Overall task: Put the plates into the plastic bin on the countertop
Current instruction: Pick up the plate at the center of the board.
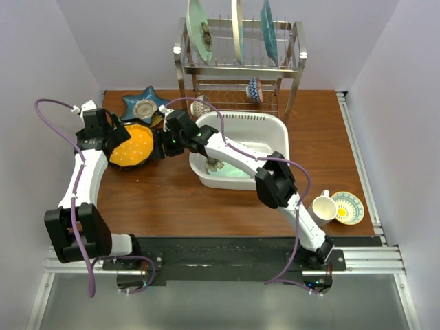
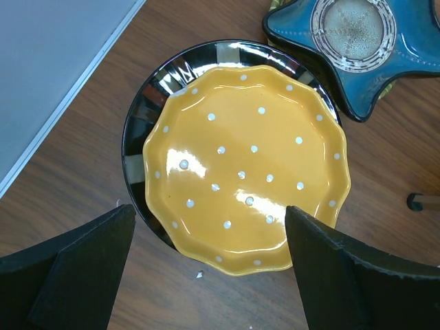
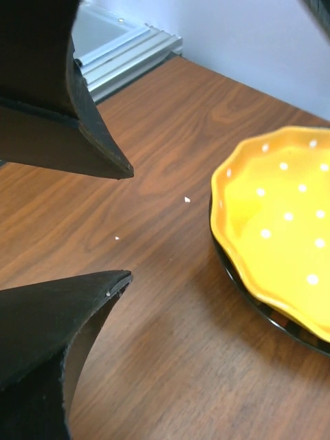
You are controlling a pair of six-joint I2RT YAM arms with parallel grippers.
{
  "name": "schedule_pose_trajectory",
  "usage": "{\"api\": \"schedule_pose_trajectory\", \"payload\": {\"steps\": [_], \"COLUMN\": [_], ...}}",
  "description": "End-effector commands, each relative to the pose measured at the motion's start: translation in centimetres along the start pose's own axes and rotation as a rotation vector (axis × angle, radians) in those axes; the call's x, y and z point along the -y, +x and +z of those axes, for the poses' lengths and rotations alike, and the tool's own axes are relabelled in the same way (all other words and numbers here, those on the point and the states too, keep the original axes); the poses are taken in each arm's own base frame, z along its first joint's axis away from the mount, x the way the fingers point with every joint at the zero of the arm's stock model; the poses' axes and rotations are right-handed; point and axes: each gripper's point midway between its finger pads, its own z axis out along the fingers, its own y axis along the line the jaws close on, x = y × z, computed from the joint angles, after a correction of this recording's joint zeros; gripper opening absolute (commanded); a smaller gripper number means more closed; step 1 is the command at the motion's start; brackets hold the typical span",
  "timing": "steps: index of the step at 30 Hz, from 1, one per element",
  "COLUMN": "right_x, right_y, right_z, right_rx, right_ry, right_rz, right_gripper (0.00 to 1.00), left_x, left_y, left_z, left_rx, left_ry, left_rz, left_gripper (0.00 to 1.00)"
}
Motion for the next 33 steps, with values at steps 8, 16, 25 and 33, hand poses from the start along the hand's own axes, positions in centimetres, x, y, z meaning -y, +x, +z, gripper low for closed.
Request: {"api": "schedule_pose_trajectory", "payload": {"steps": [8, 16, 25, 33], "right_x": [-2.3, -1.4, 0.1, 0.6], "right_y": [-3.3, -3.2, -4.0, -4.0], "right_z": [1.9, 3.2, 4.2, 5.2], "right_rx": [0.140, 0.155, 0.214, 0.239], "right_ry": [-0.091, -0.064, 0.004, 0.006], "right_rz": [0.081, 0.116, 0.138, 0.164], "right_gripper": [0.55, 0.55, 0.46, 0.46], "left_x": [-0.2, -0.5, -0.7, -0.8], "left_y": [-2.5, -2.5, -2.6, -2.4], "left_z": [-1.1, -1.0, -0.9, -0.9], "left_rx": [0.075, 0.070, 0.070, 0.067], "left_ry": [0.000, 0.008, 0.030, 0.037], "left_rz": [0.008, -0.003, -0.021, -0.027], "left_gripper": [0.95, 0.95, 0.95, 0.94]}}
